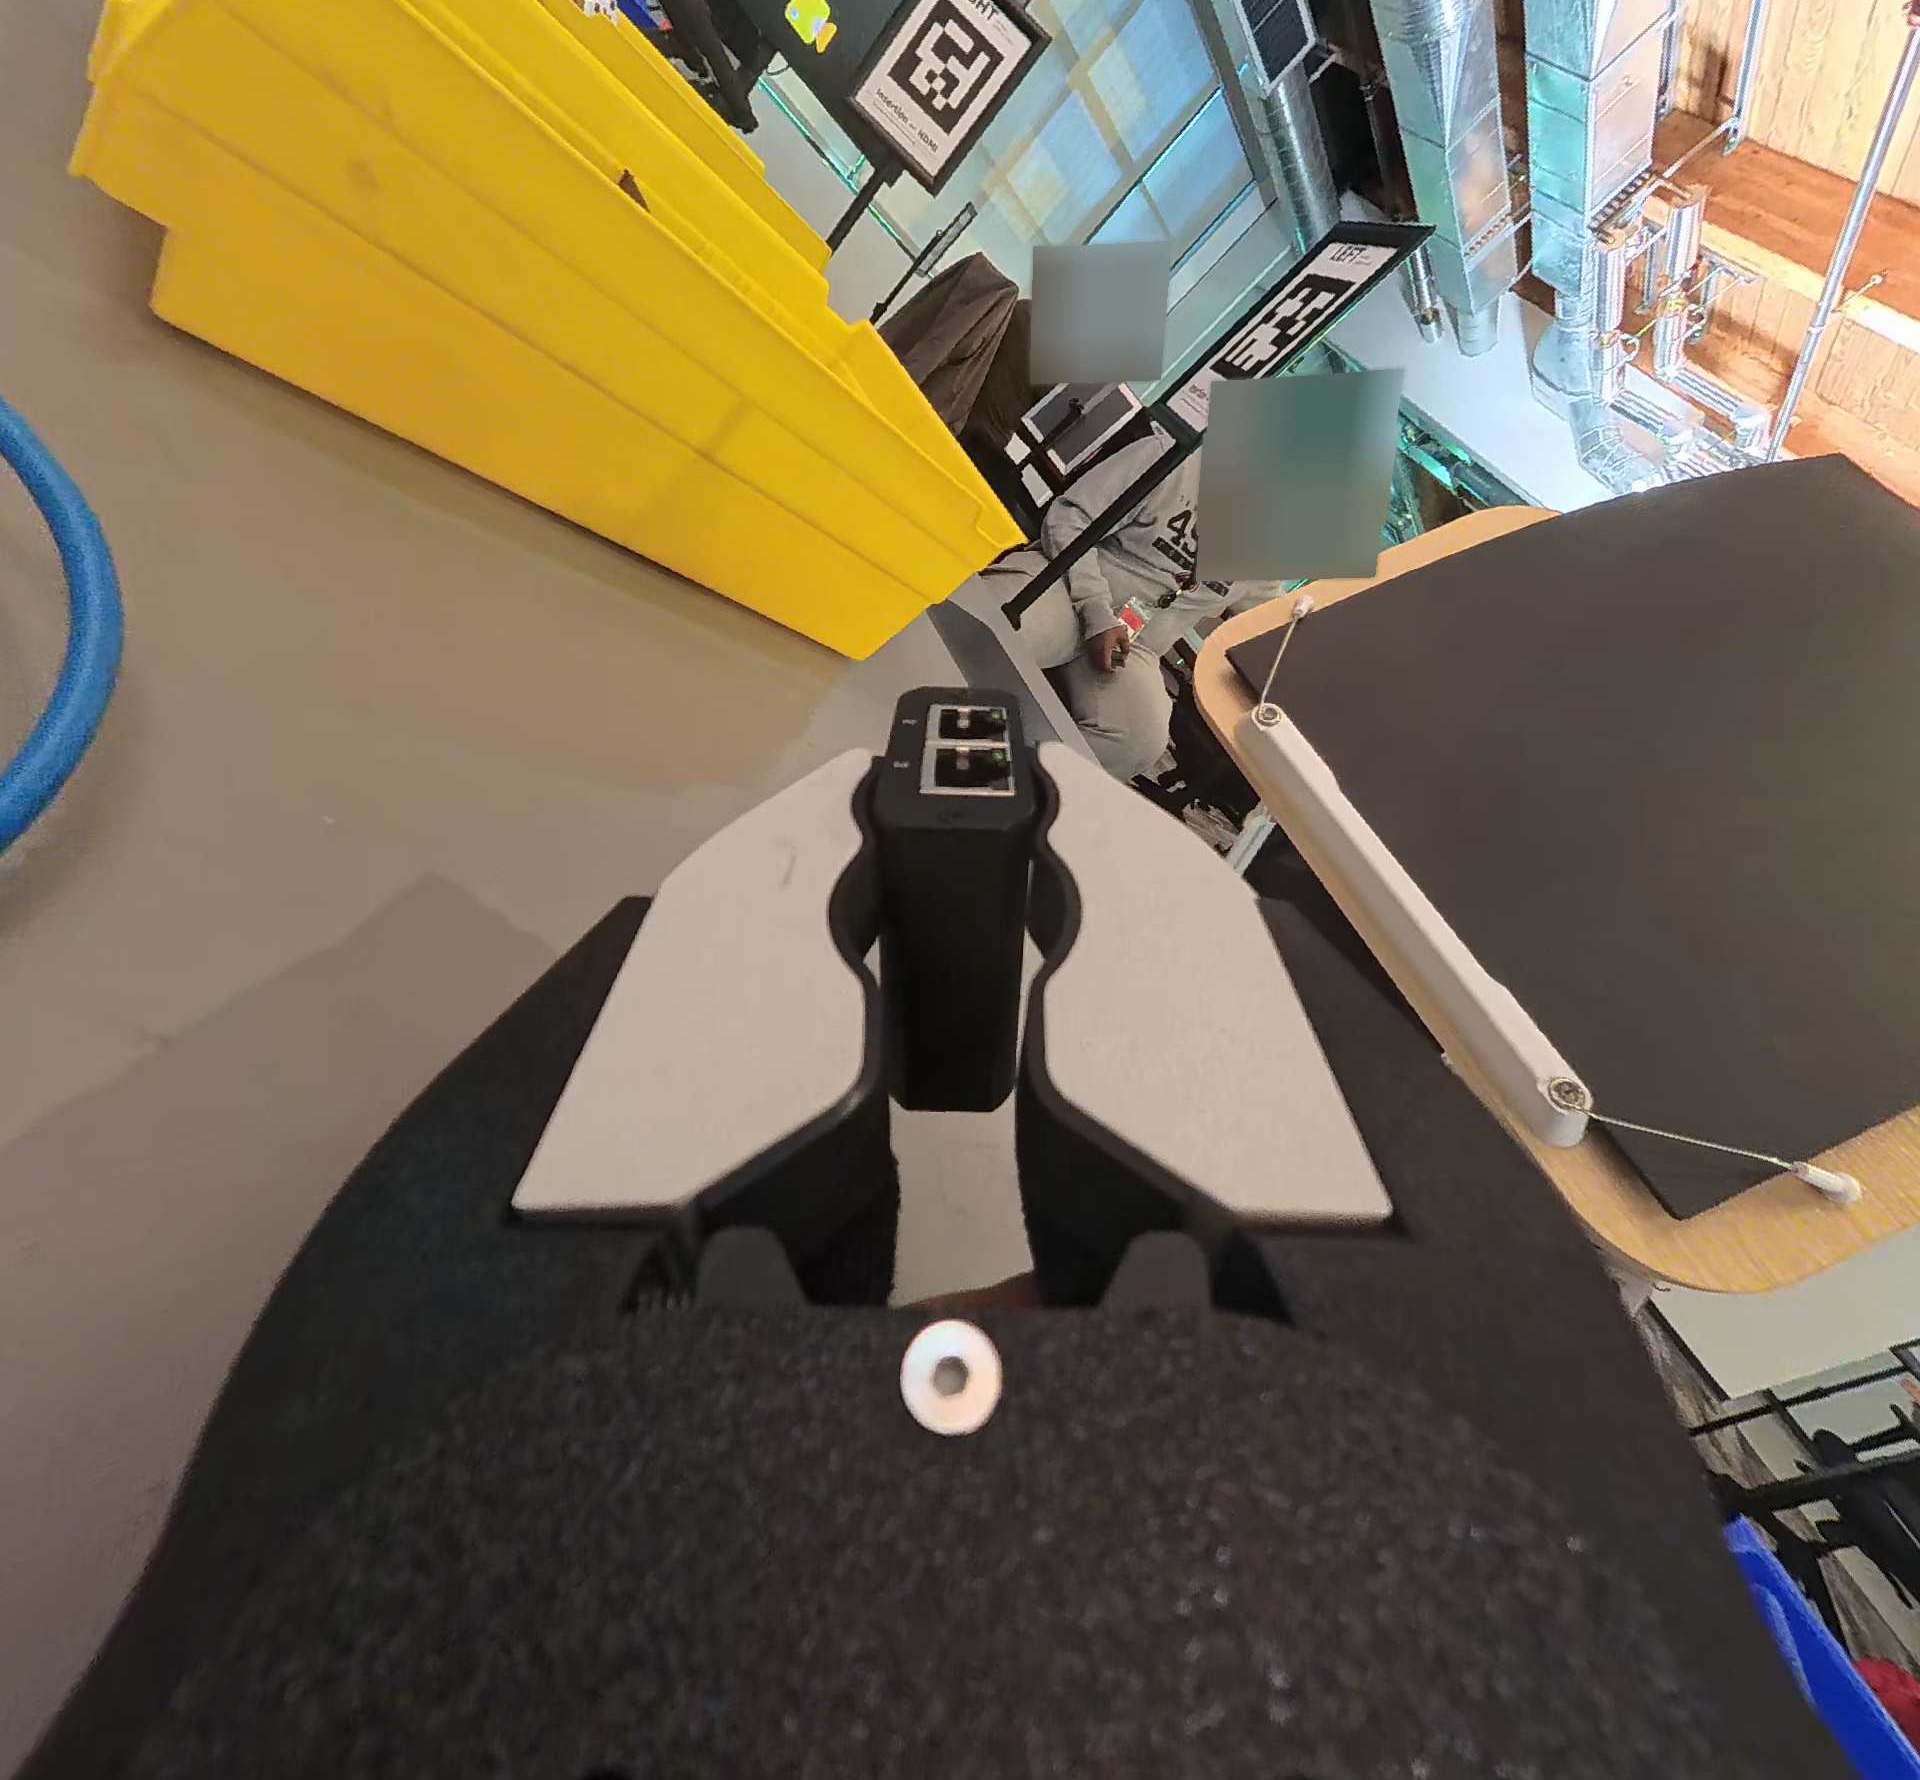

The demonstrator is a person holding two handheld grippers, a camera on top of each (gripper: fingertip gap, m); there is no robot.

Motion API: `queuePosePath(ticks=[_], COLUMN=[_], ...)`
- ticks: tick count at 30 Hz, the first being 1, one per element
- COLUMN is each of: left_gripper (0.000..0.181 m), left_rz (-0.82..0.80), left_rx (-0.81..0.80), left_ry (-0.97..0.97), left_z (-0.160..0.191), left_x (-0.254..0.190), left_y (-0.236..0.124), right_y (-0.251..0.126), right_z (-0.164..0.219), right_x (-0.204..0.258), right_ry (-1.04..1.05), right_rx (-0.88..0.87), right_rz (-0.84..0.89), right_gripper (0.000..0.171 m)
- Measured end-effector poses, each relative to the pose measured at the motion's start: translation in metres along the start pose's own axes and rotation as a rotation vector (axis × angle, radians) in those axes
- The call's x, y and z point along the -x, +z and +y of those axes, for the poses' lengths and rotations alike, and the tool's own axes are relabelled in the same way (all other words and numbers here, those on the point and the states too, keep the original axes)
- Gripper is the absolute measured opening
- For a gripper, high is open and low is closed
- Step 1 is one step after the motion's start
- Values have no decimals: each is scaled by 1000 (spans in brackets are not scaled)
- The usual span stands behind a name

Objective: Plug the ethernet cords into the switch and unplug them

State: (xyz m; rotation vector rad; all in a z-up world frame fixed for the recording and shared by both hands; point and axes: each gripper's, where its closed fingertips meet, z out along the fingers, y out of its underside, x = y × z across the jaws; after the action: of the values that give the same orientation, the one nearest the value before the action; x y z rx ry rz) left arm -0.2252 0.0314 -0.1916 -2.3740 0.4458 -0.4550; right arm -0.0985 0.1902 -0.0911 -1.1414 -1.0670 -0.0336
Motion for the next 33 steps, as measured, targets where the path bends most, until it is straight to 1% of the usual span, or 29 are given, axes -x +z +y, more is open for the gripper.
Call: queuePosePath(ticks=[1,2,3,4,5,7,9,11,13,15,18,21,24,26,33], left_gripper=[31,24,7,6,5,6,5,5,5,5,5,5,5,5,5], left_rz=[7,30,76,106,104,73,21,-53,-170,-255,-378,-474,-473,-501,-524], left_rx=[7,20,39,47,38,13,-34,-83,-73,-64,-58,-83,-78,-72,-81], left_ry=[14,23,19,35,100,285,488,698,868,994,1183,1380,1470,1515,1560], left_z=[0,2,3,4,4,-2,-19,-44,-69,-96,-130,-152,-155,-158,-167], left_x=[-1,-4,-10,-14,-15,-19,-22,-22,-10,0,5,-9,-26,-29,-36], left_y=[0,0,1,2,2,-1,-12,-27,-38,-44,-41,-27,-5,5,15], right_y=[0,0,1,0,0,0,-1,-2,-2,-3,-3,-3,-3,-4,-1], right_z=[0,0,0,-1,-1,-1,-1,-2,-4,-6,-7,-10,-13,-17,-17], right_x=[1,2,2,2,2,1,0,0,1,3,4,6,9,11,20], right_ry=[-3,-5,-6,-7,-7,-2,4,0,-4,-13,-37,-89,-159,-208,-244], right_rx=[1,1,0,-1,-1,0,-2,-5,-10,-15,-12,-11,-11,-12,-12], right_rz=[-3,-7,-8,-7,-6,-2,-1,2,3,1,7,19,42,56,32], right_gripper=[24,24,24,24,24,24,24,24,24,24,24,24,24,24,24])
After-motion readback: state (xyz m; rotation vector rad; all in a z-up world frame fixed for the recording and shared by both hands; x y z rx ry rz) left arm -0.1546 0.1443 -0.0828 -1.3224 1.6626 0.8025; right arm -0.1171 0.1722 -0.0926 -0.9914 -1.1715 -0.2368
